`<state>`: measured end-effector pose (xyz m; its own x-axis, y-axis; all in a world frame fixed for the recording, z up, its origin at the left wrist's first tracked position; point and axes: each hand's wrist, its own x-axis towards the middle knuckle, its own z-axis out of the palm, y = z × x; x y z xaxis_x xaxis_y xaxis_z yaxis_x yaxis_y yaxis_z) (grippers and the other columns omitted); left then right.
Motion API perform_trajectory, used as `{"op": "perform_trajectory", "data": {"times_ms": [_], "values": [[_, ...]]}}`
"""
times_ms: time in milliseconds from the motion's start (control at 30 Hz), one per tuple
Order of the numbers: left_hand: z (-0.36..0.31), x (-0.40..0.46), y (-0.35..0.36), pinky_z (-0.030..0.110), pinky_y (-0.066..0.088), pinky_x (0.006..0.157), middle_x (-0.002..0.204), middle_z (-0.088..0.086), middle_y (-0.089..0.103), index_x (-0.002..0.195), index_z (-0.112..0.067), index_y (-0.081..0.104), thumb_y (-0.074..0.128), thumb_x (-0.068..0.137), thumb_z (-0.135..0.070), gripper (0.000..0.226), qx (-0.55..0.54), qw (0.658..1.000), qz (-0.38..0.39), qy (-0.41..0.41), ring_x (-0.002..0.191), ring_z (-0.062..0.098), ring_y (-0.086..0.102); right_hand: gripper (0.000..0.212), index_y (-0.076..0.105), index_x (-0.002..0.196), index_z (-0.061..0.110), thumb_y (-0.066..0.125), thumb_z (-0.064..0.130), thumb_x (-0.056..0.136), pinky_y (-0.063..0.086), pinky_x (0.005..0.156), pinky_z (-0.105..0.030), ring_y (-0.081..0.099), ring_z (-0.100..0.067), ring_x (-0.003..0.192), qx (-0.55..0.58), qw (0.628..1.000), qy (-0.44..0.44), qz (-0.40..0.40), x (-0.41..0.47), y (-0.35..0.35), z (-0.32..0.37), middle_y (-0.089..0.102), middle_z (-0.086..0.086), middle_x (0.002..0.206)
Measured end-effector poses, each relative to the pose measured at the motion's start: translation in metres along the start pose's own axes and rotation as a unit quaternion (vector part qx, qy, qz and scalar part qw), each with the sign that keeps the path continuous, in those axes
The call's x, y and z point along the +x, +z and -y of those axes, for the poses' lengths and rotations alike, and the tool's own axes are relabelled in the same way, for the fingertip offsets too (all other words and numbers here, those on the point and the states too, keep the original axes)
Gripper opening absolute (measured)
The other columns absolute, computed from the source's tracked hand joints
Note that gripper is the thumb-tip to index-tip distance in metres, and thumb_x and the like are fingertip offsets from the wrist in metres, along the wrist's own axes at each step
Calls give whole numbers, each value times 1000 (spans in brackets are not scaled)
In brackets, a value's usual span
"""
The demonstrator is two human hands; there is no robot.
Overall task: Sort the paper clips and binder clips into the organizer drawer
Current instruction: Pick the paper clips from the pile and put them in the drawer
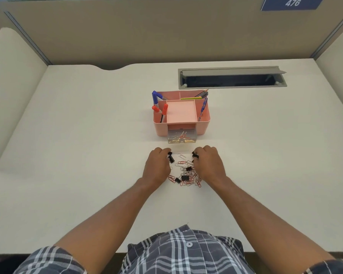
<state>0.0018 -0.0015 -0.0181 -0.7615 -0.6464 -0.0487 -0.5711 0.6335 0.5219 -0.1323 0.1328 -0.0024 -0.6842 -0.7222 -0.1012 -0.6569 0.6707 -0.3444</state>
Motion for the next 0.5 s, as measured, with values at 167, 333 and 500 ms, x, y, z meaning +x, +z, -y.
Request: {"op": "perform_trajectory", "data": {"times_ms": [167, 333, 500], "values": [[-8, -3, -1, 34, 45, 80, 103, 12, 57, 117, -7, 64, 54, 91, -5, 29, 4, 1000, -23, 16, 97, 30, 52, 22, 68, 103, 8, 54, 16, 88, 49, 76, -43, 50, -32, 97, 5, 999, -10, -32, 2, -3, 7, 60, -11, 99], [-13, -9, -1, 41, 46, 73, 98, 9, 56, 98, -10, 70, 64, 84, -7, 16, 24, 997, -43, 51, 90, 31, 52, 22, 71, 100, 9, 52, 18, 94, 48, 78, -43, 51, -32, 98, -21, 998, -62, 13, 15, 4, 30, 63, -10, 99], [-13, -8, 6, 35, 29, 76, 109, 4, 51, 93, -22, 72, 70, 82, -25, 11, 97, 993, -6, 63, 102, 28, 46, 20, 69, 103, 9, 55, 16, 90, 46, 76, -40, 52, -32, 100, -49, 996, -63, 38, 17, 10, 35, 63, -12, 104]]}}
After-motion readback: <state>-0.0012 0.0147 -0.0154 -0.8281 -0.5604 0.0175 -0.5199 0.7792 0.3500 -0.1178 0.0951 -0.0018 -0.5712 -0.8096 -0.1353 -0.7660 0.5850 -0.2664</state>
